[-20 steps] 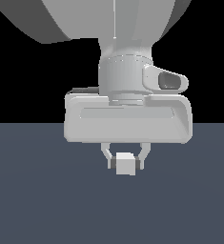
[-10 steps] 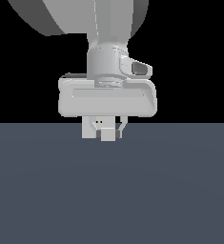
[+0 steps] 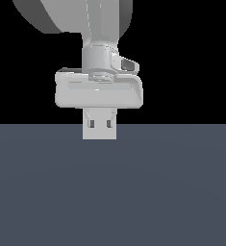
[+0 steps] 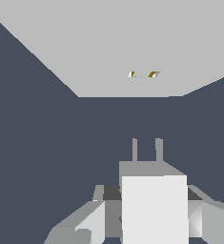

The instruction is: Plug the charger into the wall socket.

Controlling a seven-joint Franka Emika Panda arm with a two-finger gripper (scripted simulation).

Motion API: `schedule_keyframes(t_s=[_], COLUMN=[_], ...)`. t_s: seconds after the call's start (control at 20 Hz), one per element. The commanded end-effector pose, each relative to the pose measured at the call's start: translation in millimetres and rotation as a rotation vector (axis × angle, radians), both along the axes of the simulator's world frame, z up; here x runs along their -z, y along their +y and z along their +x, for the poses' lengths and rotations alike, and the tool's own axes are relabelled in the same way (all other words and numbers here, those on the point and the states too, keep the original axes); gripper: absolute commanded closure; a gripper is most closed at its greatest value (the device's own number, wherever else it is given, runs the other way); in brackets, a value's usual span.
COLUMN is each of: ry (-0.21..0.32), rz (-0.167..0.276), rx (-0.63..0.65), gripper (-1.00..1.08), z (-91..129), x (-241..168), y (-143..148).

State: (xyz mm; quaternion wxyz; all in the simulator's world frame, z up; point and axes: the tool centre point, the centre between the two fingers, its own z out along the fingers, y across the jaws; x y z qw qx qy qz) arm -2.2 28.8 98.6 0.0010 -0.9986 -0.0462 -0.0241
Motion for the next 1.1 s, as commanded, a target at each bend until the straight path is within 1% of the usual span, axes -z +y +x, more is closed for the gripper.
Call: schedule_keyframes(t_s=[0.0,0.55,0.8,1.05], ry=[0.001,0.001,0.001,0.001], rz=[0.000,0.000,0.000,0.000], rx=[-0.005,-0.005,-0.005,-0.005], gripper=[1.08,1.08,1.08,1.08], z=[3,6,17,35], x=[-2,-1,-1,-1], y=[2,2,3,5])
